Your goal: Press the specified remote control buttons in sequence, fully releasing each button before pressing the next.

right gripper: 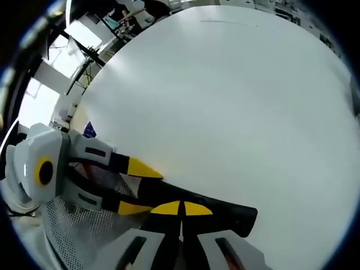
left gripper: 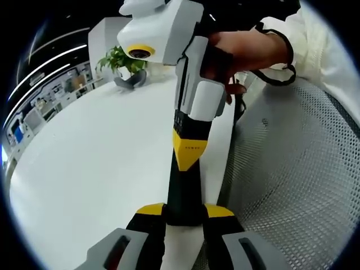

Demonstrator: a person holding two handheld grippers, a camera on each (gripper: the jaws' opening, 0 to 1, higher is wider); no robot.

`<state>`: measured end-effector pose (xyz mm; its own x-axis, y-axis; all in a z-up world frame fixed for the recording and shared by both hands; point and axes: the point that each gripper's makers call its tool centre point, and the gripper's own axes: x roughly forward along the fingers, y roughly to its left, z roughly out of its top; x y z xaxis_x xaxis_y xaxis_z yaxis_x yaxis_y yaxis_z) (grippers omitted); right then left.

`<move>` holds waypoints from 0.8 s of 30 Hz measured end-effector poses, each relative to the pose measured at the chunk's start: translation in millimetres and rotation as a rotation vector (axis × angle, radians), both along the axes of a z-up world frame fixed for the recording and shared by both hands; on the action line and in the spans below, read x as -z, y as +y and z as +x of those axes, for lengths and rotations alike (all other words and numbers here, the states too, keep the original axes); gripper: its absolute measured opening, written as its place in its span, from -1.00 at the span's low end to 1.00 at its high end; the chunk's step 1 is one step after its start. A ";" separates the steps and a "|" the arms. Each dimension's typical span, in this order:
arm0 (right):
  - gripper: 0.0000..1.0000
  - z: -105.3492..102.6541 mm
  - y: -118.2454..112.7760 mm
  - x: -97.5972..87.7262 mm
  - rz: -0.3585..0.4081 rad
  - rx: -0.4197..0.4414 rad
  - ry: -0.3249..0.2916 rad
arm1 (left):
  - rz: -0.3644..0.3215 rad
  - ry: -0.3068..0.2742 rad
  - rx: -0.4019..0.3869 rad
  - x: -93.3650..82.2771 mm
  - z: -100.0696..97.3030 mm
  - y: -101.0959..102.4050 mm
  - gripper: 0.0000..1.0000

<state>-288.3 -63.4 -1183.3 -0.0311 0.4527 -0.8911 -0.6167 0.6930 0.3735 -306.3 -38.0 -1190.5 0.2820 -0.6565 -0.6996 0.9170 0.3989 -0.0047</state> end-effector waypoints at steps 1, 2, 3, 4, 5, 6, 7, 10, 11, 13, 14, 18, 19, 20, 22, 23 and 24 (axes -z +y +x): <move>-1.00 -0.1 -0.1 0.0 0.002 -0.002 -0.006 | 0.000 -0.001 -0.001 0.2 0.1 0.2 -0.50; -1.00 -0.1 -0.1 0.0 0.003 -0.001 -0.008 | 0.000 -0.001 -0.002 0.1 0.1 0.2 -0.50; -1.00 -0.3 0.0 -0.6 0.003 0.001 -0.013 | -0.001 -0.001 -0.002 -0.2 0.0 0.1 -0.50; -1.00 -0.4 0.0 -1.0 0.003 -0.004 -0.020 | -0.001 -0.001 -0.001 -0.3 0.0 0.1 -0.50; -1.00 -0.7 0.0 -1.3 0.003 -0.010 -0.026 | -0.002 0.000 -0.002 -0.3 0.1 0.1 -0.50; -1.00 -0.5 0.1 -1.0 0.004 -0.010 -0.029 | -0.002 0.000 -0.002 0.0 0.3 0.2 -0.50; -1.00 -1.9 0.5 -1.3 0.007 -0.014 -0.019 | -0.002 0.000 -0.003 0.2 0.4 0.3 -0.50; -1.00 -1.1 4.2 -5.6 0.042 -0.006 -0.017 | -0.003 0.000 -0.004 0.1 0.4 0.2 -0.50; -1.00 -0.9 4.7 -6.1 0.046 -0.003 -0.014 | -0.003 0.000 -0.003 0.1 0.4 0.2 -0.50; -1.00 -1.8 6.8 -6.1 0.052 -0.003 -0.004 | -0.003 0.000 -0.003 0.1 0.6 0.1 -0.50; -1.00 -2.1 7.6 -5.4 0.051 -0.005 -0.003 | -0.003 0.000 -0.003 0.1 0.6 0.1 -0.50; -1.00 -3.4 5.9 -0.3 0.019 -0.007 0.001 | -0.003 0.000 -0.004 0.0 0.4 0.4 -0.50; -1.00 -3.4 5.9 -0.4 0.019 -0.007 0.001 | -0.003 0.001 -0.004 0.0 0.4 0.6 -0.50; -1.00 -2.8 6.2 -0.7 0.021 -0.008 -0.002 | -0.003 0.001 -0.005 0.0 0.3 0.6 -0.50; -1.00 -3.2 6.5 -0.4 0.019 -0.011 -0.001 | -0.002 0.001 -0.006 -0.3 0.2 0.5 -0.50; -1.00 -2.6 6.7 -0.9 0.019 -0.012 -0.005 | -0.003 0.001 -0.006 -0.4 0.1 0.5 -0.50; -1.00 -3.4 7.0 -0.4 0.013 -0.016 -0.007 | -0.002 0.001 -0.006 -0.5 0.0 0.5 -0.50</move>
<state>-291.7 -56.3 -1182.9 -0.0326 0.4638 -0.8853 -0.6300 0.6781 0.3785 -306.2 -37.5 -1190.0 0.2853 -0.6565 -0.6983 0.9147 0.4042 -0.0063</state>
